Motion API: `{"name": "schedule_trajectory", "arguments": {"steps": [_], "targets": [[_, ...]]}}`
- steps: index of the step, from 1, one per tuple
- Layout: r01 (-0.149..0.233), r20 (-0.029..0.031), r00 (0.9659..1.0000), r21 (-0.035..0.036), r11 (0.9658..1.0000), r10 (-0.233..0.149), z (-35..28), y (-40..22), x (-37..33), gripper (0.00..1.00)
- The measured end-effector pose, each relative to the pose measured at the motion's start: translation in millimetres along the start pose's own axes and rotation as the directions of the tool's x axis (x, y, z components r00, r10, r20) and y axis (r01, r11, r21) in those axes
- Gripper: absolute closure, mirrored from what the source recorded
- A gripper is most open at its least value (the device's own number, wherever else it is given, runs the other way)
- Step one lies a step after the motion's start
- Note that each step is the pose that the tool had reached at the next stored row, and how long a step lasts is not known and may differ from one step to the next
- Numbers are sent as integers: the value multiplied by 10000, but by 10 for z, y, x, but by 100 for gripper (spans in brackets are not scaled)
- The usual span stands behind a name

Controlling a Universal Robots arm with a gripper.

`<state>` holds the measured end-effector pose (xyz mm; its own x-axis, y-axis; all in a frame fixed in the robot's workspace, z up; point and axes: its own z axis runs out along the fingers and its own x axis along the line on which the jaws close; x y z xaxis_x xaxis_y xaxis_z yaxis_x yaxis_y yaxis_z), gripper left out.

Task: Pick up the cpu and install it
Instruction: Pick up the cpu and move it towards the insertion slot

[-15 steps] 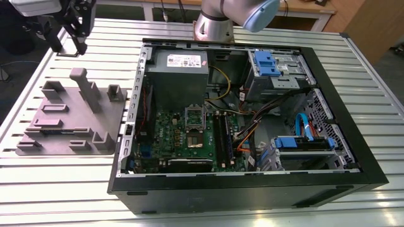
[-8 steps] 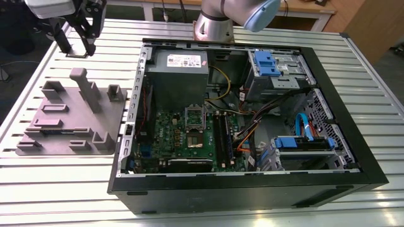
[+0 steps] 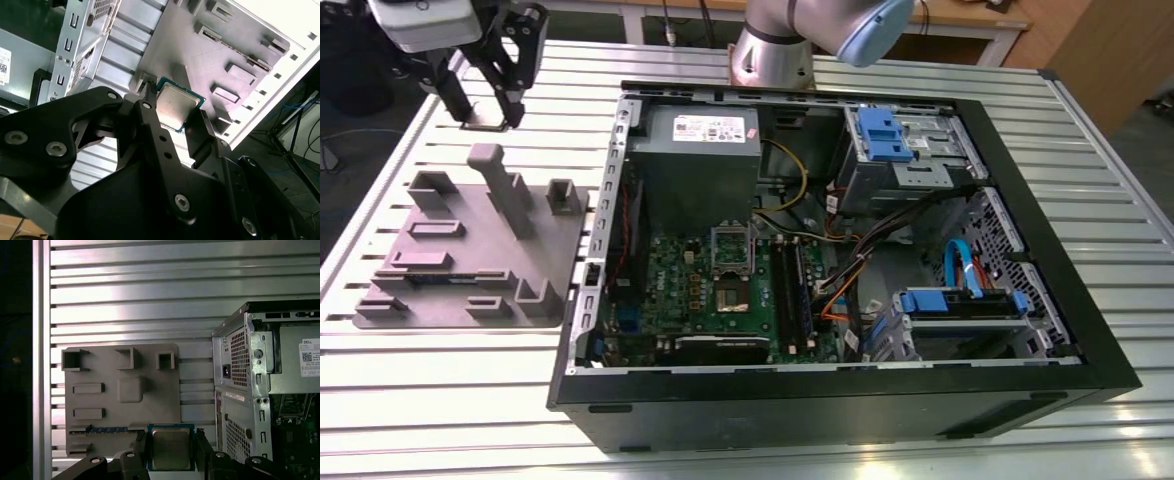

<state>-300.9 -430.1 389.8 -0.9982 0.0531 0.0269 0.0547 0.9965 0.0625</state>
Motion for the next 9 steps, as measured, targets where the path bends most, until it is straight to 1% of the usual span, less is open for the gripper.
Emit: {"name": "schedule_trajectory", "arguments": {"steps": [4, 9], "targets": [[0, 0, 10000, 3, 10000, 0, 4, -10, -28, 53], [0, 2, 10000, 13, 10000, 0, 6, -6, -108, 53]]}}
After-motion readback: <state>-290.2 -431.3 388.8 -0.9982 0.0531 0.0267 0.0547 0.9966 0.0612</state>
